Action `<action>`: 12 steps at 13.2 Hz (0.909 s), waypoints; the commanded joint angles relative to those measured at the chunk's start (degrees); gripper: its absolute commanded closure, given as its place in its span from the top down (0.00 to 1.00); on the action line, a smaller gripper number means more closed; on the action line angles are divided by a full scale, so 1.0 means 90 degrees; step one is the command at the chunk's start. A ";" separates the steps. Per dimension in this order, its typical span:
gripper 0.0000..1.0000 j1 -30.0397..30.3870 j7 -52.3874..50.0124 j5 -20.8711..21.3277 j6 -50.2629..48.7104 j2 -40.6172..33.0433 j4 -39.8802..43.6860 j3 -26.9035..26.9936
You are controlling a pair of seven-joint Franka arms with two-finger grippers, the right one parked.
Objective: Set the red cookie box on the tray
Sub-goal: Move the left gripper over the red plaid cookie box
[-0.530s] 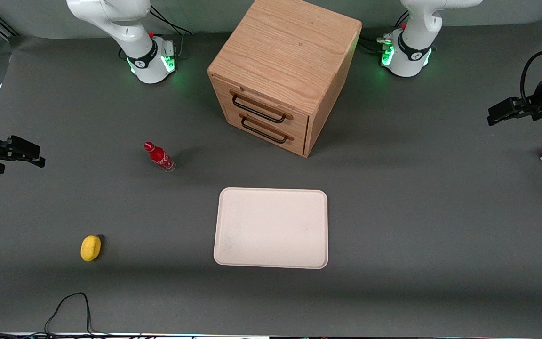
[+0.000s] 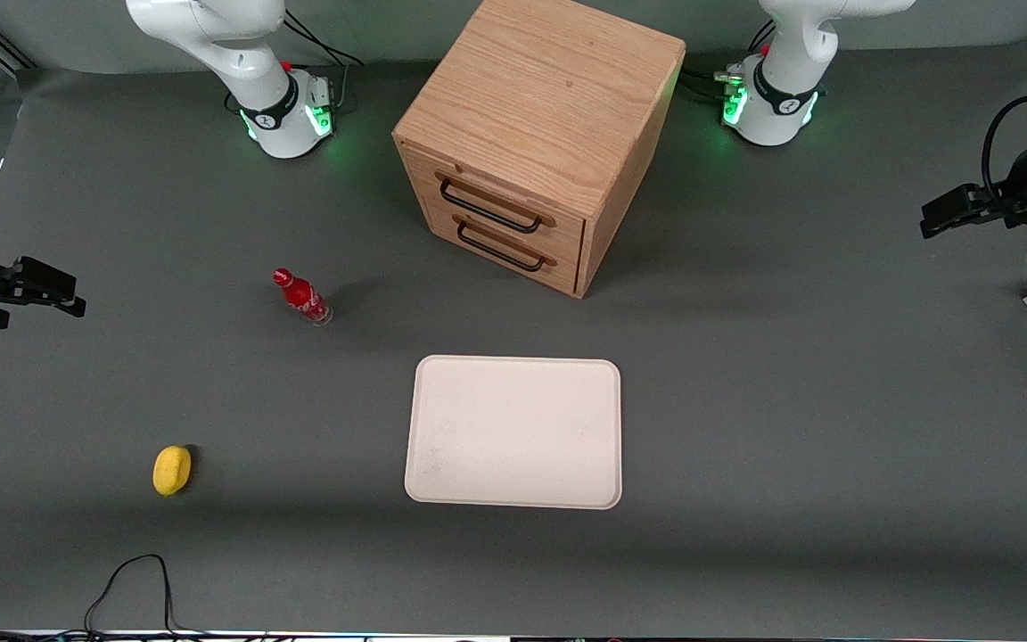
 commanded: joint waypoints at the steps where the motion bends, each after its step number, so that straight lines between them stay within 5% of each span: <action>1: 1.00 0.0013 -0.0082 0.0058 -0.0141 0.0061 0.0184 0.0076; 6: 1.00 0.0774 -0.0013 0.0399 -0.0151 0.0109 0.0398 0.0076; 12: 1.00 0.2735 0.1022 0.0419 -0.0005 0.0762 0.1140 0.0076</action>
